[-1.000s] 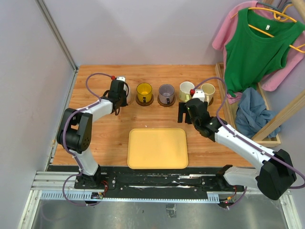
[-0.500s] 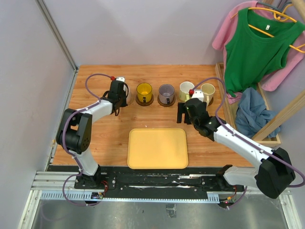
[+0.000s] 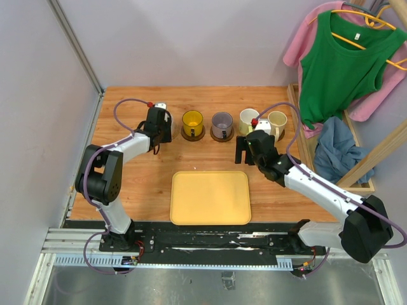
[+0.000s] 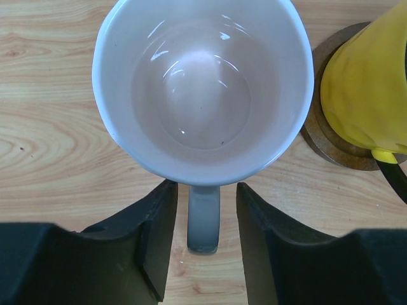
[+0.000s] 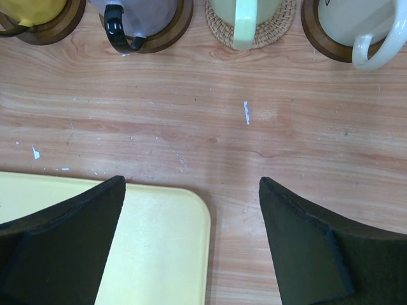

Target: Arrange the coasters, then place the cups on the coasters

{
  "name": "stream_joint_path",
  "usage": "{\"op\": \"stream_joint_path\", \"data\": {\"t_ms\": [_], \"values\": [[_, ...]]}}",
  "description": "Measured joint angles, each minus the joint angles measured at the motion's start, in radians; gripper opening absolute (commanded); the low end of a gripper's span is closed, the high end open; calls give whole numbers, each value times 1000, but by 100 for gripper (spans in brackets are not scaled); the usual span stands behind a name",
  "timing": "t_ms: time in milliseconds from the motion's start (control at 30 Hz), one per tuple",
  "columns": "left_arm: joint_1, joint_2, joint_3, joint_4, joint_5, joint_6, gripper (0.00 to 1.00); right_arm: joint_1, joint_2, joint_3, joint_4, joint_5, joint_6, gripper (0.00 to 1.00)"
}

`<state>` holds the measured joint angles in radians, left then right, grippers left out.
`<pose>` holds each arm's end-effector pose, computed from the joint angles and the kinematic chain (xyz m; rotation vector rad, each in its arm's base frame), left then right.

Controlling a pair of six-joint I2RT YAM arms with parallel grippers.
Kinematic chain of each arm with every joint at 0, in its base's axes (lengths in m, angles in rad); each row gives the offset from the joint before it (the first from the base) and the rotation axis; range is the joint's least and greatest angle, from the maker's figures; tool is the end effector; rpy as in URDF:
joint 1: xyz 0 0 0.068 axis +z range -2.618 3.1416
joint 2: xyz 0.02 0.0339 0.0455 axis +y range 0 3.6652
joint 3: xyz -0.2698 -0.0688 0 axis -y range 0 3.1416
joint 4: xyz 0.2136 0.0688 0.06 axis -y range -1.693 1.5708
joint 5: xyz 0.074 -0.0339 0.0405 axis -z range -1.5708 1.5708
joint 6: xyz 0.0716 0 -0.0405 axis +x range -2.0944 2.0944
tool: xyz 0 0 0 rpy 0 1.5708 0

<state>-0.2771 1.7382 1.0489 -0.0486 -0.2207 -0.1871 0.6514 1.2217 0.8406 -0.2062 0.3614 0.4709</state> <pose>0.3644 -0.0873 0.1932 -0.0091 2.2869 0.0139 0.2266 0.1409 0.2652 0.0155 2.1280 0.2761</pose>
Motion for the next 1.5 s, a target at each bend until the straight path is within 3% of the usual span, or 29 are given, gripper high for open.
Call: {"op": "stream_joint_path", "data": {"t_ms": [300, 733, 900, 1233, 1500], "values": [[0, -4, 0, -8, 8, -7, 68, 0, 4, 0, 0, -11, 1, 88], [0, -216, -63, -58, -15, -14, 78, -1, 0, 0, -1, -9, 2, 94], [0, -332, -119, -66, -29, -26, 99, -5, -13, 0, -10, 18, 1, 99], [0, -579, -215, -127, -56, -89, 100, -237, -149, -24, -32, 71, 2, 98], [0, -623, -203, -256, -37, -123, 100, -369, -245, -89, -72, 104, 7, 98]]}}
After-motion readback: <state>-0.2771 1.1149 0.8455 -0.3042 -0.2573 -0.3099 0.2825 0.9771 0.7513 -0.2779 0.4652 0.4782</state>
